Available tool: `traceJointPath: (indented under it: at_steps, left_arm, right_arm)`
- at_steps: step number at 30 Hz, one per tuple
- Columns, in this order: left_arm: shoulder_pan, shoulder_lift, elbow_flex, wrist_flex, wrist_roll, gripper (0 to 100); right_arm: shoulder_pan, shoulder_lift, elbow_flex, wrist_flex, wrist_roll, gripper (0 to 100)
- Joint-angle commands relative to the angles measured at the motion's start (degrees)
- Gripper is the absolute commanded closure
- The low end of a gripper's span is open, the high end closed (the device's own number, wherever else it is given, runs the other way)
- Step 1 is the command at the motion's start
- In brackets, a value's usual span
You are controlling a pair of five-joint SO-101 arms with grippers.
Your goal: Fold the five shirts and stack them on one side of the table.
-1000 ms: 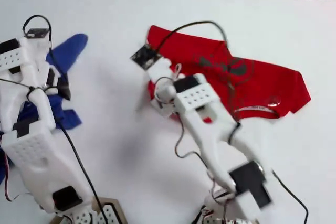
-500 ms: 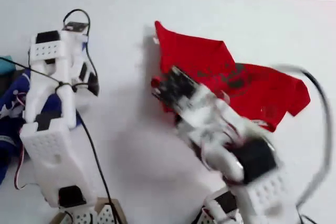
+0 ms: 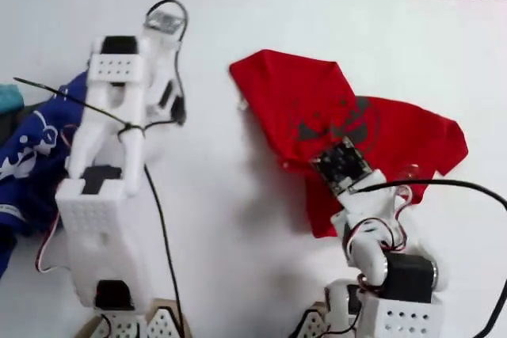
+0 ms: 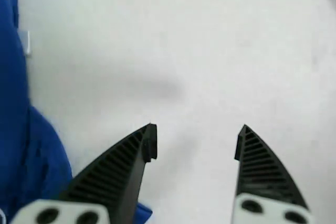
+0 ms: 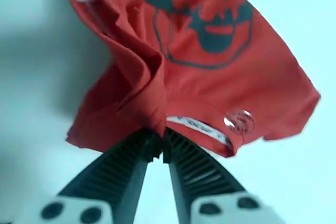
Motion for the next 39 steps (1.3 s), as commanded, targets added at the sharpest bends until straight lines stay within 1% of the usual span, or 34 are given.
traceJointPath:
  at_steps: [1, 6, 8, 11, 13, 15, 17, 20, 24, 26, 28, 30, 32, 34, 39]
  left_arm:
    - [2.37, 0.35, -2.33, -5.71, 0.18, 74]
    - [7.38, 7.74, -6.73, -10.99, -0.53, 74]
    - [10.02, 11.6, -10.86, -11.16, -2.02, 74]
    - [13.19, 17.41, -18.24, -10.64, -2.37, 74]
    - [13.98, 20.75, -23.43, -9.67, -2.2, 74]
    - [14.07, 23.56, -28.26, -8.0, -2.11, 74]
    - [13.71, 26.02, -32.48, -6.15, -2.11, 74]
    - [12.84, 28.75, -38.02, -2.2, -2.11, 74]
    - [10.9, 30.33, -44.35, 4.92, -2.2, 74]
    - [10.11, 30.68, -47.16, 8.7, -2.2, 74]
    - [9.93, 30.68, -49.27, 10.55, -2.2, 74]
    - [10.55, 30.77, -50.86, 10.02, -2.11, 74]
    - [12.13, 30.77, -51.3, 7.21, -2.11, 74]
    - [14.15, 30.86, -51.21, 4.22, -2.11, 74]
    - [19.16, 32.18, -49.71, -0.53, -2.02, 74]
  right_arm:
    - [6.55, -1.98, 0.79, -1.98, 0.62, 97.8]
    - [14.46, -1.98, 1.05, -1.98, 0.88, 97.8]
    - [16.48, -1.98, 1.05, -1.98, 0.88, 97.8]
    - [19.38, -1.98, 0.88, -2.33, 0.44, 97.8]
    - [24.57, -1.98, 0.79, -5.32, -0.26, 97.8]
    - [30.55, -1.89, 0.88, -10.77, -1.41, 97.8]
    - [33.45, -1.8, 1.23, -15.52, -1.49, 97.8]
    - [32.48, -1.01, 4.31, -19.38, -1.49, 97.8]
    - [27.65, 3.82, 8.97, -23.96, -1.85, 97.8]
    - [24.84, 7.16, 8.88, -25.71, -1.85, 97.4]
    - [22.2, 10.68, 7.82, -26.24, -2.02, 97.1]
    - [20.7, 14.55, 6.24, -26.24, -4.66, 93.3]
    - [20.44, 18.33, 4.57, -26.24, -7.74, 86.8]
    - [20.44, 21.49, 3.34, -26.15, -8.7, 81.7]
    - [20.7, 24.92, 1.41, -25.89, -8.88, 83.1]
